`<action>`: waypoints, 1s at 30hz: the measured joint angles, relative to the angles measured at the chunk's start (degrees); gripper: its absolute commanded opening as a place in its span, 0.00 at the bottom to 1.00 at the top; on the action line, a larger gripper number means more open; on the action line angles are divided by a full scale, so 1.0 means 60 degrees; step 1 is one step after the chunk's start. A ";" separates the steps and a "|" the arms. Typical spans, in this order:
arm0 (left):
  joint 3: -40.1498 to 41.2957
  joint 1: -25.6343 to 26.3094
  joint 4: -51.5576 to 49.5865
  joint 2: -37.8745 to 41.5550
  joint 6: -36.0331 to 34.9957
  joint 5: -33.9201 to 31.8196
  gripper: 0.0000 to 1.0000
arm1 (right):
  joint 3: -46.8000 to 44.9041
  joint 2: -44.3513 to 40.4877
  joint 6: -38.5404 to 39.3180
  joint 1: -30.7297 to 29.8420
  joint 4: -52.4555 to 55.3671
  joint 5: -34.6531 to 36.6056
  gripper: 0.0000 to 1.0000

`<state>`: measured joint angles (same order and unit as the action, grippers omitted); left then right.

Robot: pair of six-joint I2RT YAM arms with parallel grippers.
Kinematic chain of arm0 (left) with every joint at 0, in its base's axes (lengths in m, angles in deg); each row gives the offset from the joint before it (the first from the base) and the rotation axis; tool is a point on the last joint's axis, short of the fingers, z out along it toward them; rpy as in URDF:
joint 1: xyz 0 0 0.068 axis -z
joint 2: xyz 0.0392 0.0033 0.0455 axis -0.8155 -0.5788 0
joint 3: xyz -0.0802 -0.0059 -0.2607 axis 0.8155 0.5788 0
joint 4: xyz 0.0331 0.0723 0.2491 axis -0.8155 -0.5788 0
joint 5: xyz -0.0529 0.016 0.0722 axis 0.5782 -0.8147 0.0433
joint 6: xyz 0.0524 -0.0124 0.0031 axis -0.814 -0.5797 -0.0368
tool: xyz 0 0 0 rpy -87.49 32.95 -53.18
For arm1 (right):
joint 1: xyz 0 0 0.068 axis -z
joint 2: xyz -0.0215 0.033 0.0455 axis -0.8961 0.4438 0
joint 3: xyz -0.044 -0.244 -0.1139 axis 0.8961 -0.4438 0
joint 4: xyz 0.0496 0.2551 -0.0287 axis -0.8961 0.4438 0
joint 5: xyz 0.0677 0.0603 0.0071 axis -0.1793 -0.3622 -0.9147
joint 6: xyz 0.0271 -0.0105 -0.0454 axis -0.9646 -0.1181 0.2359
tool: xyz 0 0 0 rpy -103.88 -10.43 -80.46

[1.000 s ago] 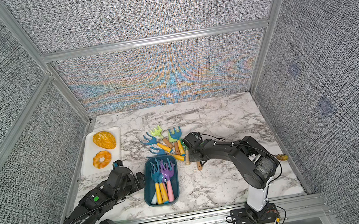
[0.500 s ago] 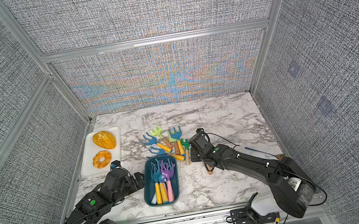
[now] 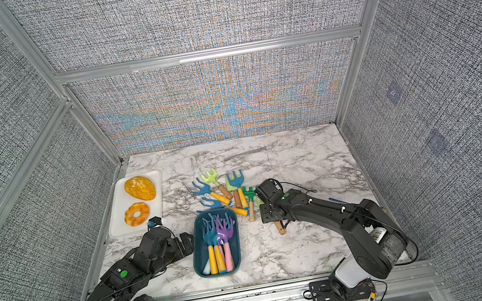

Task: Put the rake into the storage box
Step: Pick up the rake at the center of the board.

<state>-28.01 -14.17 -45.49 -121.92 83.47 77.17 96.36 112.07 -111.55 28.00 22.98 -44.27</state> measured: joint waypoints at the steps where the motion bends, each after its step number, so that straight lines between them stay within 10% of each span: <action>1: 0.0011 0.0000 0.0004 0.0000 0.0000 0.0000 0.99 | 0.0069 0.0087 0.0095 0.0007 0.0124 -0.0007 0.73; 4: 0.0011 0.0000 0.0004 -0.0018 0.0000 0.0000 0.99 | 0.0299 0.0528 0.0335 0.0022 0.0459 -0.0124 0.96; 10: 0.0011 0.0000 0.0000 -0.0106 0.0000 0.0036 0.99 | 0.0401 0.0900 0.0678 -0.0055 0.0863 -0.0215 0.97; 19: 0.0011 0.0000 0.0000 -0.0095 0.0004 0.0055 0.99 | 0.0423 0.1392 0.1024 -0.0080 0.0903 -0.0288 0.72; 26: 0.0011 0.0000 0.0007 -0.0233 0.0004 0.0062 0.99 | 0.0437 0.1450 0.1093 -0.0197 0.0776 -0.0324 0.20; 30: 0.0004 0.0000 0.0007 -0.0277 0.0004 0.0066 0.99 | 0.0455 0.1173 0.1060 -0.0295 0.1056 -0.0204 0.09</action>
<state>-27.99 -14.17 -45.45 -123.58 83.50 77.56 99.09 119.11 -105.19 26.23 29.31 -45.50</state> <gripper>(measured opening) 0.991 0.199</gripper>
